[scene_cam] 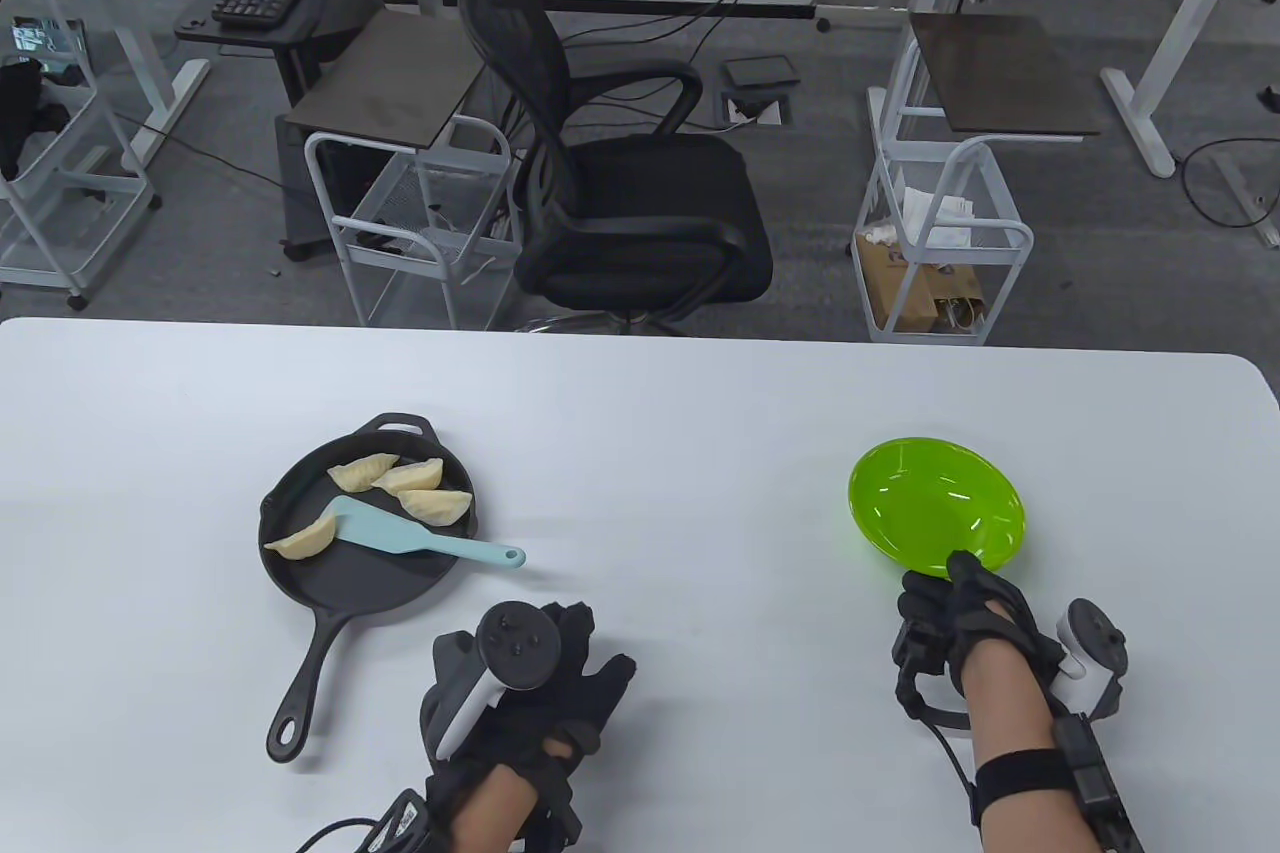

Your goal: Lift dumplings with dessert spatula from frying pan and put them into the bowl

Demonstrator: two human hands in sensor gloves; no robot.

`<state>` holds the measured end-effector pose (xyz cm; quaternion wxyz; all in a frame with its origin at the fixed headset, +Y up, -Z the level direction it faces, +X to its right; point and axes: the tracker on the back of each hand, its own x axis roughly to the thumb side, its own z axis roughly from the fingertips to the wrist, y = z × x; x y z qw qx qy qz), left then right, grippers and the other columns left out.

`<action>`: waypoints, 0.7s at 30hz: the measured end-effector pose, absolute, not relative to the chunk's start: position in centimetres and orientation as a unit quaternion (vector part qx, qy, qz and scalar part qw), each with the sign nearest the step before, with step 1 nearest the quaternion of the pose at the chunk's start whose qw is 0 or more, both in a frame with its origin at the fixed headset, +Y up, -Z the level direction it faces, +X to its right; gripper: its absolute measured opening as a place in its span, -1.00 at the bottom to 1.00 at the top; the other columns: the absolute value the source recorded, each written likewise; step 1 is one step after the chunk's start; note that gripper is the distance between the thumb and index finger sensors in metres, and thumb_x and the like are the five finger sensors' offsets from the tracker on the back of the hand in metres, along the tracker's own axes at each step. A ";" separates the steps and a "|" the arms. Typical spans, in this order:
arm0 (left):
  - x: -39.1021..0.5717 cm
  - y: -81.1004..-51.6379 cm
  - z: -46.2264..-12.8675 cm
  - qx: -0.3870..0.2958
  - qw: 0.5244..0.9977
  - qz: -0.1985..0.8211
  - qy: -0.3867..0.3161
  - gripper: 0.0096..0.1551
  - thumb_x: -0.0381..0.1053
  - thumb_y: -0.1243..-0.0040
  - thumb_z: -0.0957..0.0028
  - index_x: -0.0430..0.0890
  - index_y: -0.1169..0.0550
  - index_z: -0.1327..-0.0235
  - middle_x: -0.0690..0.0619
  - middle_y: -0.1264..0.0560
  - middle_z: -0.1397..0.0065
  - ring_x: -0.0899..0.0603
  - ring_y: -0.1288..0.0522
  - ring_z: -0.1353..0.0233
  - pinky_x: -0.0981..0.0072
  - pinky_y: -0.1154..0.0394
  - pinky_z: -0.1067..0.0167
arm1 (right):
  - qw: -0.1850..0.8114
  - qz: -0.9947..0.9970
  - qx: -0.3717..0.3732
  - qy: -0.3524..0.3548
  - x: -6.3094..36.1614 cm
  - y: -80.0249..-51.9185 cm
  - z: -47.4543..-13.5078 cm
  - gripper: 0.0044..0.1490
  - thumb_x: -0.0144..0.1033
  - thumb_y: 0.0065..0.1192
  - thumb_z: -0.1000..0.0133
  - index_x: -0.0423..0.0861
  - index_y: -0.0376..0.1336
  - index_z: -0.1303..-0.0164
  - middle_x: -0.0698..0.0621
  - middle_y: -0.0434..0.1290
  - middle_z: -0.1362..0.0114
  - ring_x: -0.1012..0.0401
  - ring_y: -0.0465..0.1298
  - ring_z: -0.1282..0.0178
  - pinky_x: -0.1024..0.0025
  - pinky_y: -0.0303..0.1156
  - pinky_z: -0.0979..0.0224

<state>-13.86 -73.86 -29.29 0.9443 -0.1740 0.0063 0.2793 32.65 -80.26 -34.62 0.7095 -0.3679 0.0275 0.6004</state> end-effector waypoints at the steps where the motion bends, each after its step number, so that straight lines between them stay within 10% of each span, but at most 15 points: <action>1: -13.8 -73.9 -29.3 -0.173 0.944 0.280 0.006 -0.01 0.57 -0.07 0.03 0.19 -0.15 -0.63 0.06 -0.09 -0.81 -0.21 0.01 -0.76 -0.29 0.12 -0.56 | 0.714 0.596 -0.365 0.028 32.6 -80.2 -34.5 -0.11 -0.10 0.17 -0.26 -0.45 -0.08 -0.47 -0.22 0.52 -0.22 -0.21 0.57 -0.09 -0.25 0.30 -0.38; 21: -13.8 -73.8 -29.3 -0.151 0.947 0.282 -0.009 -0.02 0.57 -0.08 0.03 0.20 -0.17 -0.62 0.08 -0.11 -0.81 -0.20 0.02 -0.76 -0.30 0.16 -0.56 | 0.578 0.789 -0.202 -0.043 31.3 -74.3 -31.3 -0.04 0.06 0.16 -0.25 -0.27 -0.12 -0.57 -0.35 0.25 -0.48 -0.35 0.32 -0.38 -0.36 0.06 -0.51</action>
